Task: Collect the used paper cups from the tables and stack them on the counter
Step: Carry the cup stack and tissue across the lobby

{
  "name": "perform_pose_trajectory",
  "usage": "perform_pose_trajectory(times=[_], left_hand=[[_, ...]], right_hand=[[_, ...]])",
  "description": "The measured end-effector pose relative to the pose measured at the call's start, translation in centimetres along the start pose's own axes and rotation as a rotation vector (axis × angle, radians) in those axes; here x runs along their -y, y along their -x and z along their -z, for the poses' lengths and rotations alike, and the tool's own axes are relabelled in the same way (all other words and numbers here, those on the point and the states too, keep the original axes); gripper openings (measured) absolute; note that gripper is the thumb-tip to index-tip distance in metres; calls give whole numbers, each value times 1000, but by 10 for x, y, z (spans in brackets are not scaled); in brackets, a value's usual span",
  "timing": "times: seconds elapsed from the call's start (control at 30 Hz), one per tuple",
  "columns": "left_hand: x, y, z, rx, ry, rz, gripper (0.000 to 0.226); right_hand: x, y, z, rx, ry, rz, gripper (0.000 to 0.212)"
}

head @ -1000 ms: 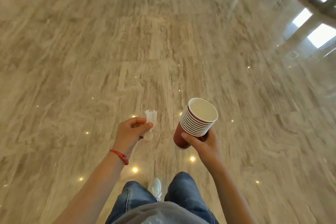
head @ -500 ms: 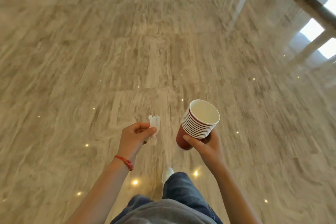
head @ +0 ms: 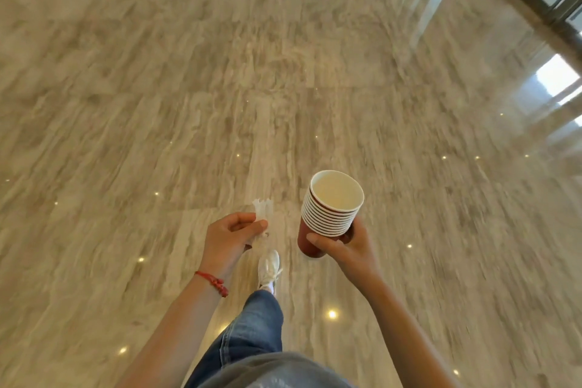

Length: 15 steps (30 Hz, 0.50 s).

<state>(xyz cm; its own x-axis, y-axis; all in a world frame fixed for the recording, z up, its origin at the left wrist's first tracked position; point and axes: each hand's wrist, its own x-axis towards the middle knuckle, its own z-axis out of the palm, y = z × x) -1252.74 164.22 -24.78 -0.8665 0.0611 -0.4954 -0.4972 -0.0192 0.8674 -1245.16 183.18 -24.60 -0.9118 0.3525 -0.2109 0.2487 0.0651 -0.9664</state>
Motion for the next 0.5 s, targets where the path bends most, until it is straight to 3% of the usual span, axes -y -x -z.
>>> perform_pose_trajectory(times=[0.3,0.5], left_hand=[[-145,-213,-72,42,-20,-51,18],[-194,-313,-134,78,-46,-31,15]], right_hand=[[66,-226,3,-58,-62,-27,49],[78,-342,34,-160,-74,-51,45]])
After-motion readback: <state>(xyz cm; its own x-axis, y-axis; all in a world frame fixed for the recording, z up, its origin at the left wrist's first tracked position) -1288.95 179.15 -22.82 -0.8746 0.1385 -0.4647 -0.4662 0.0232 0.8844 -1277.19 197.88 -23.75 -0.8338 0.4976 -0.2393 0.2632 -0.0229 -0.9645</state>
